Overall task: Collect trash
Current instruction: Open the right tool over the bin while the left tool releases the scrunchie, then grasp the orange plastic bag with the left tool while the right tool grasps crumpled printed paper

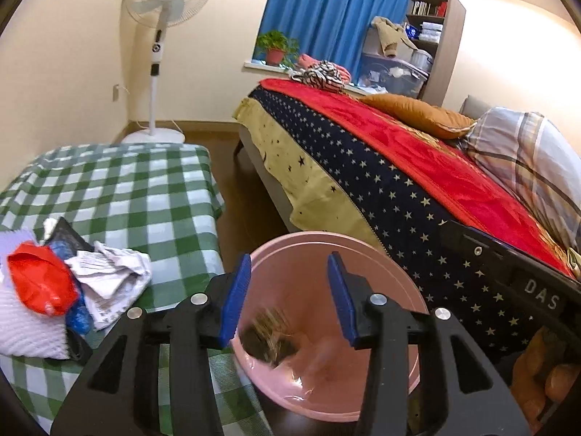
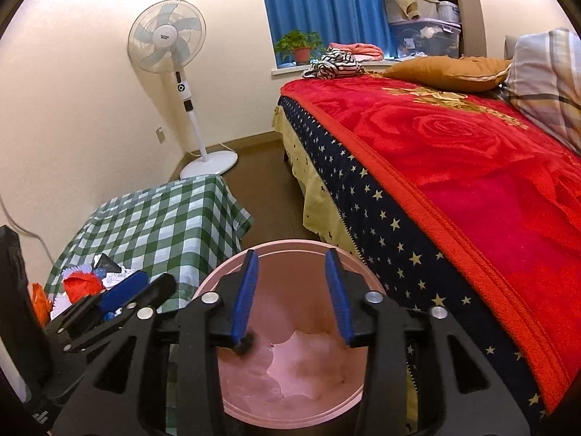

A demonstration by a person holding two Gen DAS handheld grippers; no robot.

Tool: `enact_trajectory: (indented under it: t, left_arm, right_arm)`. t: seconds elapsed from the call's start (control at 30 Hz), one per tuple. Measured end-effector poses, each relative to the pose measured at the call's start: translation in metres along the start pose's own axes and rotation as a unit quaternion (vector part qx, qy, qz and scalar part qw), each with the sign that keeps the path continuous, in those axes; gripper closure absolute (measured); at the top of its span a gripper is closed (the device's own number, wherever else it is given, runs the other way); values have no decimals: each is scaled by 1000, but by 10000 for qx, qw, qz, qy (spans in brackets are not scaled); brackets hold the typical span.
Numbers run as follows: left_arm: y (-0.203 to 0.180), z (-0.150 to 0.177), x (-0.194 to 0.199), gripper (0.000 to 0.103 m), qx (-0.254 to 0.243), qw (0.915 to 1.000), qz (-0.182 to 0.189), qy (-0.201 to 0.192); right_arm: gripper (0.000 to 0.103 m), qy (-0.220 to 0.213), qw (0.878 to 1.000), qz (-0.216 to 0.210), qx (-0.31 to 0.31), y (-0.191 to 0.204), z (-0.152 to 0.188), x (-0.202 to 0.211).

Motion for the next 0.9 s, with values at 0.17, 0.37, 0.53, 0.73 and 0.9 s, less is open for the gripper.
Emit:
enact_trajectory:
  t: [0.17, 0.37, 0.53, 0.73, 0.9]
  left_arm:
    - [14, -2, 21, 66, 80, 9997, -175, -148]
    - [38, -5, 54, 70, 178, 9982, -468, -330]
    - [57, -2, 81, 73, 220, 9963, -692, -463]
    - [96, 4, 111, 74, 415, 9906, -1135, -642]
    - [131, 12, 128, 74, 531, 9816, -1640, -826]
  right_arm:
    - [63, -80, 9999, -105, 75, 8, 0, 5]
    - [63, -223, 9992, -296, 171, 21, 2, 15]
    - [63, -306, 9980, -472, 299, 36, 5, 22]
    - [67, -247, 9964, -745, 332, 57, 12, 25]
    - [74, -168, 9942, -1005, 345, 78, 15, 25]
Point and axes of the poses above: each gripper's, at about its wrist camera, not at the fingertips, and x roughly against the way its jaws point, y to its left, z to its underside, the point moved 8 cm from there along -x, roughly the way its jaws point, and after that the axes turned 1 degree about -y, right-handed, at the moved point
